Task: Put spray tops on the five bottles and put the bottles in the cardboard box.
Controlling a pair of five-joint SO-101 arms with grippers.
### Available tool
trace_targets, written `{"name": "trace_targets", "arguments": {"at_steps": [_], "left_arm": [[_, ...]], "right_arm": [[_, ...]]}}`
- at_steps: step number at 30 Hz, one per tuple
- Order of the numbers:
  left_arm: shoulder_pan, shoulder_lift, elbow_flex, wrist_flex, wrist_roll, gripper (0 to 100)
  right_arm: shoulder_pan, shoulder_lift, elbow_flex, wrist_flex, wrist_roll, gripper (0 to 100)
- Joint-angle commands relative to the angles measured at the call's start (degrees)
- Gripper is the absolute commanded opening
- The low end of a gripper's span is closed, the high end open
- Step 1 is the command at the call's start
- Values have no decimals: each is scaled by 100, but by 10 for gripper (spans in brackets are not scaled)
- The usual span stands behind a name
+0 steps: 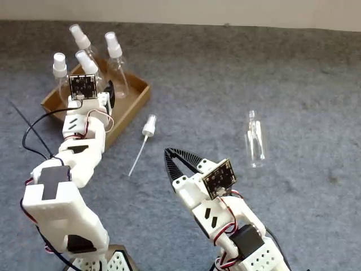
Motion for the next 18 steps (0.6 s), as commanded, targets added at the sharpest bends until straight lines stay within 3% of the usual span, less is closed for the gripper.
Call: {"name": "trace_targets", "arguments": {"at_steps": [1,12,18], "left_arm": [[-22,-48,-180,-132,-44,81],[-4,-57,92,-132,-26,89],[4,-57,321,-132,-18,210]], "right_arm": [[-22,-66,699,31,0,5],[-22,-66,699,31,0,5],[66,-66,699,31,0,5]]}}
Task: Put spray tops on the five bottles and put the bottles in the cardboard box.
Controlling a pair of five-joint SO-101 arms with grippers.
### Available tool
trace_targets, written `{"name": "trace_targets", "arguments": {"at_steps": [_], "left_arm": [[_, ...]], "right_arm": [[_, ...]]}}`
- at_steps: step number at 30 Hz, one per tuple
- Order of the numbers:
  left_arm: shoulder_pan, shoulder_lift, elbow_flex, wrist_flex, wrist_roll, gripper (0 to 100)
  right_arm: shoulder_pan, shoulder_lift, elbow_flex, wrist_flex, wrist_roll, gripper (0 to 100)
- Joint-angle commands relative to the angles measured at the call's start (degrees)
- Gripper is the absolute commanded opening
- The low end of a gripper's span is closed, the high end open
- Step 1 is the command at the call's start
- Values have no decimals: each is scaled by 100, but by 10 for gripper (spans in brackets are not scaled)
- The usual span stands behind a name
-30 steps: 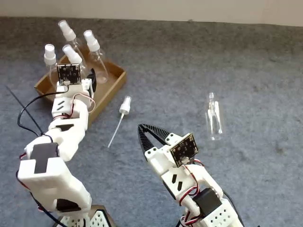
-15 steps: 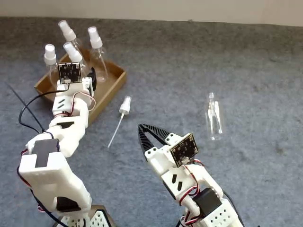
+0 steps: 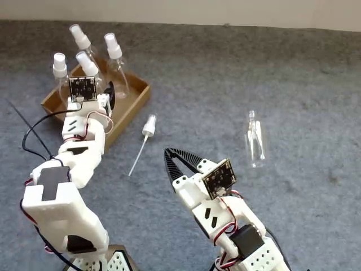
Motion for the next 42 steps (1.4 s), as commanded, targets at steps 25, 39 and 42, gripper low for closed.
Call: {"name": "trace_targets", "arguments": {"at_steps": [25,39,42], "left_arm": [[4,-1807,1481,9,-26,214],[119,-3916,3064,782,-580,214],[171,-4541,3037,1776,-607,213]], "right_arm": [[259,-66,699,31,0,5],[382,-66,699,365,0,5],[778,-75,699,321,0,5]]}}
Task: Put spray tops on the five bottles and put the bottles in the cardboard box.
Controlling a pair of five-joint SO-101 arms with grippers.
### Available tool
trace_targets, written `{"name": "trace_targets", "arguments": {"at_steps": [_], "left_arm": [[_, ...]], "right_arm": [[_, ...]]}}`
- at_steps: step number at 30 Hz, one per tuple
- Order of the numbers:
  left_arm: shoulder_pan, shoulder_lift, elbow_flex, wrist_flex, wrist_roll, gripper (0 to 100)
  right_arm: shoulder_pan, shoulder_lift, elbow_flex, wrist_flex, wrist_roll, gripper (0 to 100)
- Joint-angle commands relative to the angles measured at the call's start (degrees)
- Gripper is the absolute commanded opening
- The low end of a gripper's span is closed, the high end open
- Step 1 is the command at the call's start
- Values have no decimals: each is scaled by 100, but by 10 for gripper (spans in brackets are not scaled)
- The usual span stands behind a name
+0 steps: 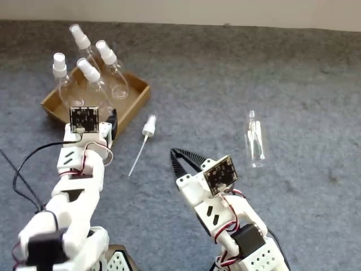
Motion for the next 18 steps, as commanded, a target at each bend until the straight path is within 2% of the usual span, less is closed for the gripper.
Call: {"name": "trace_targets", "arguments": {"at_steps": [1,7,12,18], "left_arm": [[145,-1103,-48,1424,-132,213],[145,-2651,-101,3341,-123,211],[189,-4145,-101,4791,-123,211],[919,-5763,-110,6347,-123,210]], "right_arm": [[593,-75,699,-127,0,5],[1429,-75,699,-497,0,5],[2413,-75,681,-497,0,5],[3934,-75,681,-488,9,5]]}}
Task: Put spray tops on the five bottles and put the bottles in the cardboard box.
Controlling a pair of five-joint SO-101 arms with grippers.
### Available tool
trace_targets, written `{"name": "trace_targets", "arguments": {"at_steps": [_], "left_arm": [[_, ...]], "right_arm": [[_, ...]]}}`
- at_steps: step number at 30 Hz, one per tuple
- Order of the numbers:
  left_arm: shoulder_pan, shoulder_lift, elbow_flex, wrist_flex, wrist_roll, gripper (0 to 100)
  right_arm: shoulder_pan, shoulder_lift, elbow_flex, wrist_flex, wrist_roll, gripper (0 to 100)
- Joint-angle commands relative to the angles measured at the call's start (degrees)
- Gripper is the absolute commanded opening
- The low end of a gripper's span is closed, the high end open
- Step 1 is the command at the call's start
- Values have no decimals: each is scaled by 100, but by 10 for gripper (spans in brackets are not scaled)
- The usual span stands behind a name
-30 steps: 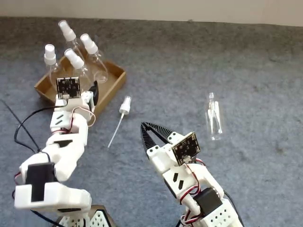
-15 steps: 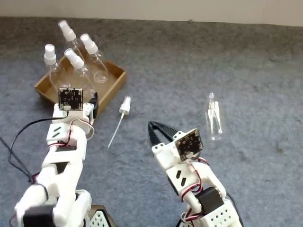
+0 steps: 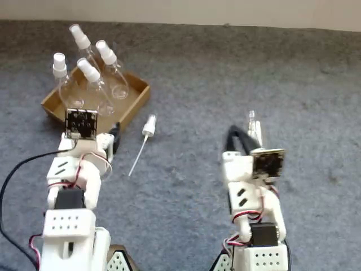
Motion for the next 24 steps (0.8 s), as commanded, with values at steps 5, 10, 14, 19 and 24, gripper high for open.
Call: {"name": "trace_targets", "arguments": {"at_steps": [5,10,14,19,24], "left_arm": [[1024,-1701,-198,1547,-18,210],[1218,-1587,-1130,2567,510,213],[1851,-1262,-1921,3218,519,211],[2624,-541,-2642,3640,703,210],[3257,585,-3442,3842,1415,210]], "right_arm": [[1947,-66,699,-110,9,5],[3213,-75,699,321,9,5],[4110,-75,699,796,9,5],[4998,-75,699,1666,9,5],[5516,-75,699,2554,9,5]]}}
